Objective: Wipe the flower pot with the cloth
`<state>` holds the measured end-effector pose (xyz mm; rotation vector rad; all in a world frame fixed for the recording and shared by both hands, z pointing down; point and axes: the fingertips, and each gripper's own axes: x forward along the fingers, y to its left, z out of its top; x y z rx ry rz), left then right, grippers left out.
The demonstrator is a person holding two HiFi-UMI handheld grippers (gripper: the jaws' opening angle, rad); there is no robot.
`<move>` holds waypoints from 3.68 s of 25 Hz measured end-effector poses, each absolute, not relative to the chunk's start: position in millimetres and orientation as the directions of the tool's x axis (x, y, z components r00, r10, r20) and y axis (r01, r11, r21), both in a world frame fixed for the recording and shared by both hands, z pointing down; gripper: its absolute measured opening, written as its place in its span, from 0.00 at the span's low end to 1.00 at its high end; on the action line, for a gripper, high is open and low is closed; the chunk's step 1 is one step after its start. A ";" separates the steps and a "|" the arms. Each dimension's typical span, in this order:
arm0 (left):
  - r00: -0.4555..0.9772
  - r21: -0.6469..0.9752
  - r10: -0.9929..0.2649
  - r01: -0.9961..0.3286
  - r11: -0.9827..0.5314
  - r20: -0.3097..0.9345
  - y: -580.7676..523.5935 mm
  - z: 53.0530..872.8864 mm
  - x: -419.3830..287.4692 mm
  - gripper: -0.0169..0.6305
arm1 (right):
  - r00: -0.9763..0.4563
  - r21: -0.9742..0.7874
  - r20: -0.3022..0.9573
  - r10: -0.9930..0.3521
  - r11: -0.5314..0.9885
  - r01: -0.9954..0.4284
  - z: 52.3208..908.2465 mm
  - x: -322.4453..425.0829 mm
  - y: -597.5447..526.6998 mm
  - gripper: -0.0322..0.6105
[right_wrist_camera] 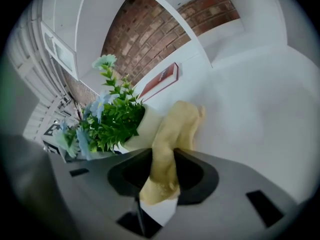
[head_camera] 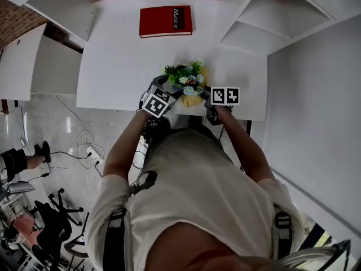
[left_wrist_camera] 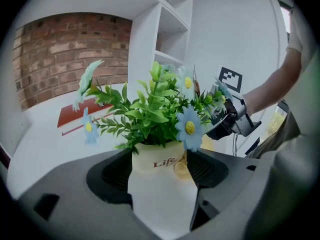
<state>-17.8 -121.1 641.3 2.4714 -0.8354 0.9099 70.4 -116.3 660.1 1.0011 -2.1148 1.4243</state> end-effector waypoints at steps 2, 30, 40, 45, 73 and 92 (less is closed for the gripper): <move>0.618 0.151 -0.382 -0.636 -0.757 0.687 -116.3 637.6 -18.2 0.56 | -0.660 -0.620 0.672 -0.336 0.231 -0.750 660.5 71.4 -117.1 0.27; 0.558 0.132 -0.542 -0.763 -0.632 0.628 -129.7 634.4 -18.6 0.58 | -0.602 -0.515 0.734 -0.314 0.320 -0.795 659.4 67.8 -128.8 0.26; 0.566 0.166 -0.569 -0.781 -0.602 0.597 -127.9 603.7 -51.1 0.58 | -0.538 -0.411 0.742 -0.400 0.362 -0.836 593.5 126.3 -152.2 0.27; 0.561 0.172 -0.596 -0.795 -0.582 0.575 -115.4 589.5 -72.5 0.58 | -0.452 -0.225 0.768 -0.454 0.470 -0.854 558.6 150.1 -167.3 0.28; 0.754 0.380 -0.574 -0.656 -0.652 0.318 -46.3 495.8 -118.3 0.06 | -0.932 -0.736 0.280 -0.231 0.571 -0.363 451.8 -71.3 -22.7 0.07; 0.755 0.361 -0.553 -0.654 -0.665 0.351 1.8 504.5 -166.6 0.06 | -0.911 -0.706 0.291 -0.291 0.577 -0.410 458.1 -107.5 26.1 0.06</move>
